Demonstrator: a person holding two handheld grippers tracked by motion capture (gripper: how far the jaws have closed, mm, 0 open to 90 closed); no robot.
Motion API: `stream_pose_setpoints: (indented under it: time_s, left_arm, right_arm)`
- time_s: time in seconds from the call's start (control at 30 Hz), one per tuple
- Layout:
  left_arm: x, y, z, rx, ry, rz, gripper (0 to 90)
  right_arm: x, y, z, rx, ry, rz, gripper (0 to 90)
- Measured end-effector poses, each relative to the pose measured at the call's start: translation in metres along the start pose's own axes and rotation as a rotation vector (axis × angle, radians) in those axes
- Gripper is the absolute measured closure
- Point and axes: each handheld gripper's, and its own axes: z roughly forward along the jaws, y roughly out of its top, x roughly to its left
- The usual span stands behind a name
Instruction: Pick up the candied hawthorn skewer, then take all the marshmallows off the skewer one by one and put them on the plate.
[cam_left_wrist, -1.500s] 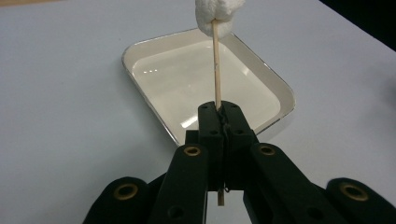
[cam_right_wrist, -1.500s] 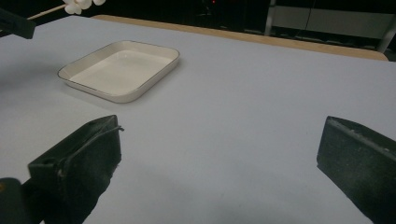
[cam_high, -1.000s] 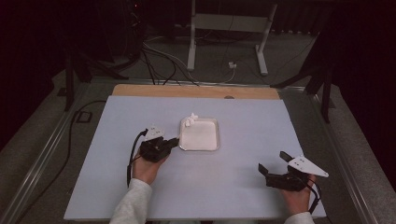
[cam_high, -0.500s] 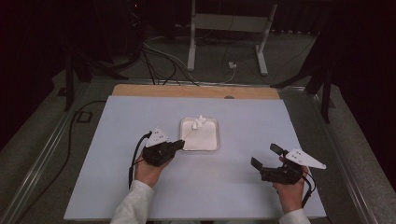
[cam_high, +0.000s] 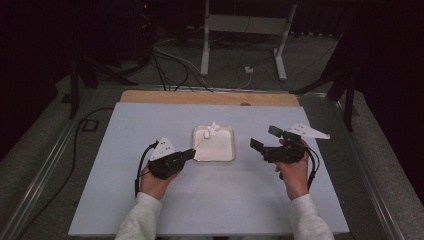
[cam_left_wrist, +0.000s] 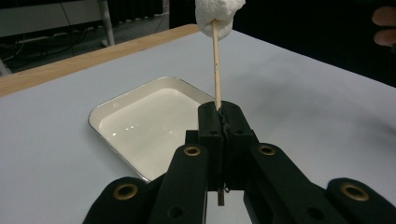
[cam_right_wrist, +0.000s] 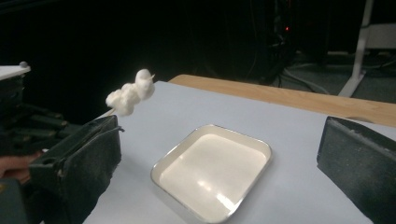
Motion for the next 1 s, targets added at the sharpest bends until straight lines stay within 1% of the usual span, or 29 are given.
stream_pose_setpoints:
  time_s: [0.07, 0.13, 0.2, 0.4, 0.47, 0.5, 0.7, 0.8, 0.87, 0.9, 0.93, 1.0]
  left_arm:
    - [0.001, 0.0, 0.0, 0.002, -0.002, 0.005, 90.0]
    - [0.001, 0.0, 0.0, 0.005, -0.002, 0.009, 90.0]
    - [0.001, -0.001, 0.001, 0.009, -0.003, 0.012, 90.0]
    - [0.001, -0.001, 0.001, 0.011, -0.009, 0.022, 90.0]
    - [0.002, -0.001, 0.001, 0.009, -0.01, 0.024, 90.0]
    - [0.002, -0.001, 0.001, 0.009, -0.011, 0.024, 90.0]
    - [0.002, -0.002, 0.001, 0.007, -0.011, 0.023, 90.0]
    - [0.002, -0.002, 0.001, 0.007, -0.01, 0.028, 90.0]
    - [0.001, -0.002, 0.002, 0.008, -0.012, 0.029, 90.0]
    - [0.001, -0.002, 0.002, 0.008, -0.011, 0.031, 90.0]
    - [0.001, -0.002, 0.002, 0.008, -0.012, 0.03, 90.0]
    - [0.0, -0.002, 0.002, 0.008, -0.014, 0.033, 90.0]
  right_arm:
    - [0.0, 0.004, 0.007, 0.006, 0.01, 0.011, 0.0]
    - [0.001, 0.007, 0.014, 0.014, 0.014, 0.01, 0.0]
    - [0.002, 0.008, 0.017, 0.019, 0.019, 0.007, 0.0]
    - [0.01, 0.014, 0.037, 0.047, 0.035, -0.001, 0.0]
    - [0.012, 0.015, 0.039, 0.052, 0.038, -0.002, 0.0]
    - [0.013, 0.015, 0.044, 0.059, 0.044, -0.006, 0.0]
    - [0.014, 0.018, 0.052, 0.066, 0.062, 0.022, 0.0]
    - [0.014, 0.019, 0.057, 0.082, 0.084, 0.044, 0.3]
    - [0.014, 0.018, 0.06, 0.097, 0.102, 0.061, 3.0]
    - [0.015, 0.018, 0.063, 0.106, 0.115, 0.076, 8.0]
    - [0.015, 0.018, 0.063, 0.106, 0.115, 0.076, 8.0]
    - [0.015, 0.017, 0.065, 0.116, 0.13, 0.089, 14.0]
